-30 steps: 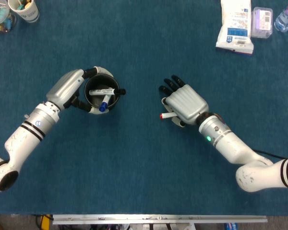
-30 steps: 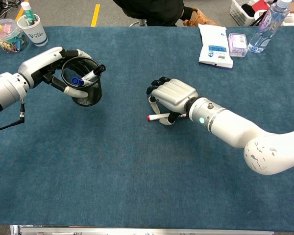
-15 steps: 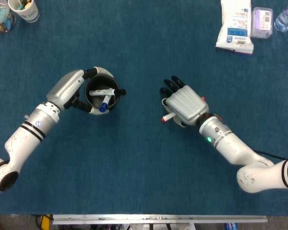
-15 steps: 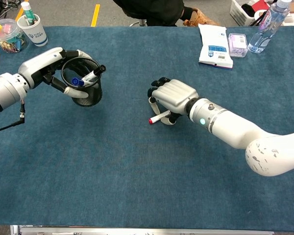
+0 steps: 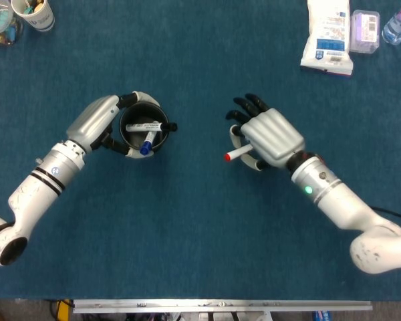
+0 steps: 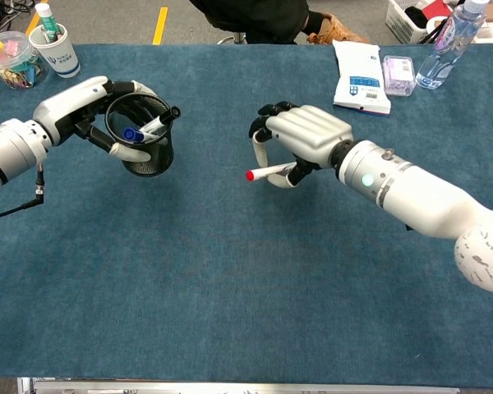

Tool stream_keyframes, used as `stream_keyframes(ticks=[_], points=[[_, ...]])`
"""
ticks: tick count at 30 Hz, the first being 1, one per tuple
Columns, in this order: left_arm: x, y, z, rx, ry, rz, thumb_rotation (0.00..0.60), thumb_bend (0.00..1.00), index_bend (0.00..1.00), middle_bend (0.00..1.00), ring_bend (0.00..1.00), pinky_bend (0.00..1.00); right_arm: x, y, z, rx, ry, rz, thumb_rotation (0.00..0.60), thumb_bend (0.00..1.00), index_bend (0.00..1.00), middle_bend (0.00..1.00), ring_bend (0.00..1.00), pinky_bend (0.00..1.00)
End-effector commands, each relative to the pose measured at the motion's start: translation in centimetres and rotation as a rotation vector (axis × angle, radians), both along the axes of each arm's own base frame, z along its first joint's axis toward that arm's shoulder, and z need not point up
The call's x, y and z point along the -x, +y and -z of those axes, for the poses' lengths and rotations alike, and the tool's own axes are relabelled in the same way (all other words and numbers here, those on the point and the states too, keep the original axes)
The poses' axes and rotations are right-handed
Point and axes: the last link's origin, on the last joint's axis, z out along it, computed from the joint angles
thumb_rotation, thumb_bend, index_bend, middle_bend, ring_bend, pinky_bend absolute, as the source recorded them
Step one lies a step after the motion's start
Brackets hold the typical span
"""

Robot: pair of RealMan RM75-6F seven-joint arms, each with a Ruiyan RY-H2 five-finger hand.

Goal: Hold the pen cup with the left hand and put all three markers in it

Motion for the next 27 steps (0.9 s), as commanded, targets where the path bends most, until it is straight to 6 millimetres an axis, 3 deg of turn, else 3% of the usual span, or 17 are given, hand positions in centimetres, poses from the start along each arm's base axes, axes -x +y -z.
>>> stream_keyframes(ticks=[1,8,13,27], points=[[-0.1,0.0,0.2,0.004,0.0,-0.002,0.6,0.02,0.31,0.4,0.33,0.29,-1.4,0.1,-3.8,0.007,-0.186,0.032,0.6,0.38,0.64,0.24,0.0,0.0],[-0.6,0.1,0.7,0.013,0.0,0.004,0.6,0.02,0.31,0.4,0.33,0.29,-4.2,0.1,-8.0,0.008,-0.422,0.026,0.6,0.38,0.65,0.25,0.01,0.0],[-1.3,0.0,1.0,0.02,-0.008,0.014,0.6,0.02,0.31,0.4,0.33,0.29,-6.2,-0.3,-9.5,-0.039,-0.607,0.064,0.6,0.38,0.65,0.25,0.01,0.0],[-3.1,0.0,1.7,0.034,-0.016,0.039,0.6,0.02,0.31,0.4,0.33,0.29,-10.8,-1.3,-7.2,-0.191,-0.823,0.115,0.6,0.37,0.65,0.25,0.02,0.0]])
